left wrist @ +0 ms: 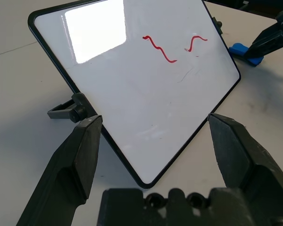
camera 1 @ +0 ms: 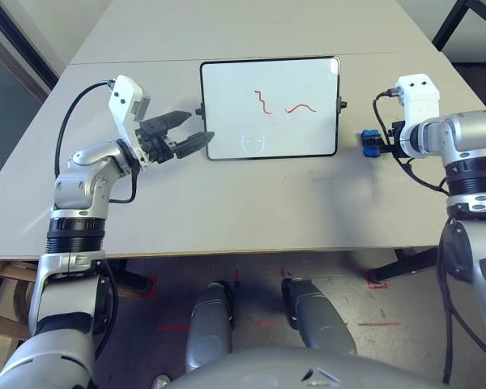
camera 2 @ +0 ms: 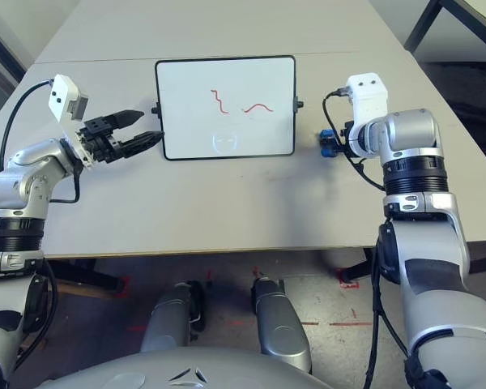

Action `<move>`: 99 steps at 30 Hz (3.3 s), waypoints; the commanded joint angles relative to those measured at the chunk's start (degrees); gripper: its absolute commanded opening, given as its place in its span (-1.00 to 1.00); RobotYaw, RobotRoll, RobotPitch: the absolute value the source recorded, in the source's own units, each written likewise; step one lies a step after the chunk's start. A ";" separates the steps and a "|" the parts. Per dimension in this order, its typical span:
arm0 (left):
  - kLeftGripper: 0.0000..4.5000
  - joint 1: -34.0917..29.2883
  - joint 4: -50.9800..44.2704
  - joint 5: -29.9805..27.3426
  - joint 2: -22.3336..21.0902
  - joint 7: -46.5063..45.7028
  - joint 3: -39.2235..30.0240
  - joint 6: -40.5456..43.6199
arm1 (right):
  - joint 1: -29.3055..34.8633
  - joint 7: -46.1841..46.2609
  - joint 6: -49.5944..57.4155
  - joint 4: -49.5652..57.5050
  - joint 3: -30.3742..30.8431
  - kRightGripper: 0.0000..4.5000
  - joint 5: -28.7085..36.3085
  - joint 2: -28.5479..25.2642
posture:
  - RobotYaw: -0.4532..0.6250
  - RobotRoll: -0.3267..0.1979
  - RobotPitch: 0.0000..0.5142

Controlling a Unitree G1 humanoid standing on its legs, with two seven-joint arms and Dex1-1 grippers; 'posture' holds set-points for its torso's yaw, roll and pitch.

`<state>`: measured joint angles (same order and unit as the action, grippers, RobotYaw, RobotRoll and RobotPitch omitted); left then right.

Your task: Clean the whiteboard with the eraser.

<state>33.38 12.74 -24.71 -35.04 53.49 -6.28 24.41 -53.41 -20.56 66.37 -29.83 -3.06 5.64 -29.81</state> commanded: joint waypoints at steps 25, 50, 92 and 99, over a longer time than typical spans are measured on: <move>1.00 -1.43 -0.92 1.26 -0.60 -0.58 0.22 -0.58 | -2.05 0.41 -5.81 -9.09 0.96 -0.80 -0.81 1.33 | -0.49 0.25 -0.34; 1.00 -0.60 -0.58 1.72 -1.25 1.21 1.51 -1.06 | -1.42 -20.34 -24.82 27.37 32.74 -0.88 -17.98 -10.79 | -0.51 0.25 -0.37; 1.00 -1.84 -2.85 1.21 -2.75 0.14 0.44 -0.40 | -5.35 -26.54 -49.81 0.00 28.84 -0.89 -26.30 -2.04 | -0.44 0.25 -0.34; 1.00 -2.31 -3.65 1.02 -2.96 -0.21 0.18 0.07 | -7.81 -26.07 -52.67 -5.94 28.13 -0.89 -26.56 0.70 | -0.43 0.25 -0.33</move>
<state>32.00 9.84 -24.15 -37.32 53.50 -5.76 23.98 -60.99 -47.08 14.20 -33.68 25.40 -20.53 -29.88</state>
